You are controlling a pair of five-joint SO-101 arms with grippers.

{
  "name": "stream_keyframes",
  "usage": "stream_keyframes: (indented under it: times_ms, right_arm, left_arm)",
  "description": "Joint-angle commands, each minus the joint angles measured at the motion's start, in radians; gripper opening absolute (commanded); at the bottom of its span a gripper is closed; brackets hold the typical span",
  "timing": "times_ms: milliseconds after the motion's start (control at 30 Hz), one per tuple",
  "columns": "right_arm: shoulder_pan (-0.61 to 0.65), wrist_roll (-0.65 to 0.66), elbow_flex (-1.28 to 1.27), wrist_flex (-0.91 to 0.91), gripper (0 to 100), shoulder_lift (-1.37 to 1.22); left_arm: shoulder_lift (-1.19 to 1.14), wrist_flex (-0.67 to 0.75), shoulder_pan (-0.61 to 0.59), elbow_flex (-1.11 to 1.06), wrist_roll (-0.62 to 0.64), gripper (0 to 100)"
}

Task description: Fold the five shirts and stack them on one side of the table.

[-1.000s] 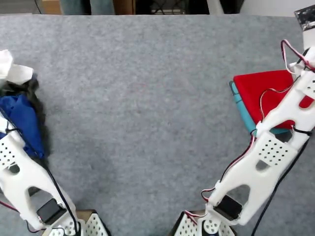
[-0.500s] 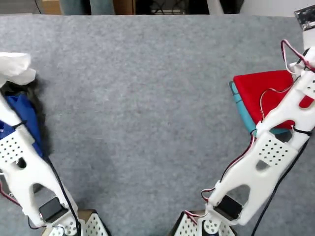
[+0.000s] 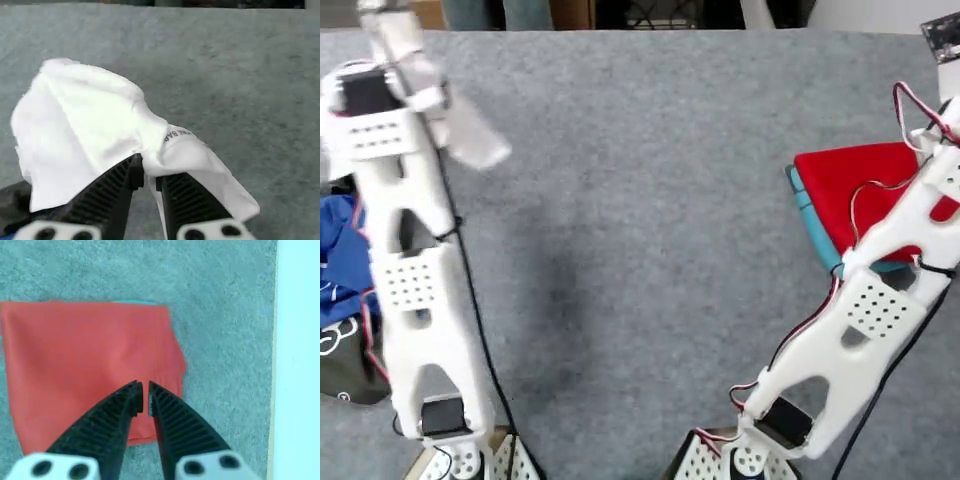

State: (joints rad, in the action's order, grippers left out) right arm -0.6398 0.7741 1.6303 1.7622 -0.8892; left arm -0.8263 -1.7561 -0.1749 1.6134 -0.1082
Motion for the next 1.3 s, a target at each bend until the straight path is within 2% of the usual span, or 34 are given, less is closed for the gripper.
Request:
stream_keyframes:
  times_ms: [0,233,533,733,833,900,1000,1267]
  right_arm:
    - [-0.021,-0.011,0.03,0.005,3.2,0.065]
    - [-0.025,-0.011,0.038,0.005,3.2,0.067]
    - [-0.028,-0.006,0.042,0.005,3.5,0.068]
    - [-0.061,-0.006,0.042,0.002,3.6,0.068]
    - [-0.087,-0.003,0.041,-0.002,3.6,0.068]
    - [-0.091,-0.003,0.041,0.002,3.6,0.068]
    - [-0.089,-0.003,0.041,0.002,3.6,0.068]
    - [-0.057,-0.003,0.028,0.005,3.6,0.099]
  left_arm:
    - [0.121,-0.005,0.15,0.05,0.008,3]
    - [0.141,-0.006,0.433,0.039,0.011,3]
    - [0.152,-0.006,0.852,-0.223,0.009,3]
    - [0.152,-0.005,1.053,-0.257,-0.026,3]
    - [0.152,-0.003,1.049,-0.263,-0.032,6]
    - [0.152,-0.005,1.01,-0.262,-0.018,14]
    - [0.152,-0.005,0.946,-0.254,0.071,24]
    - [0.184,-0.005,0.7,-0.243,0.178,25]
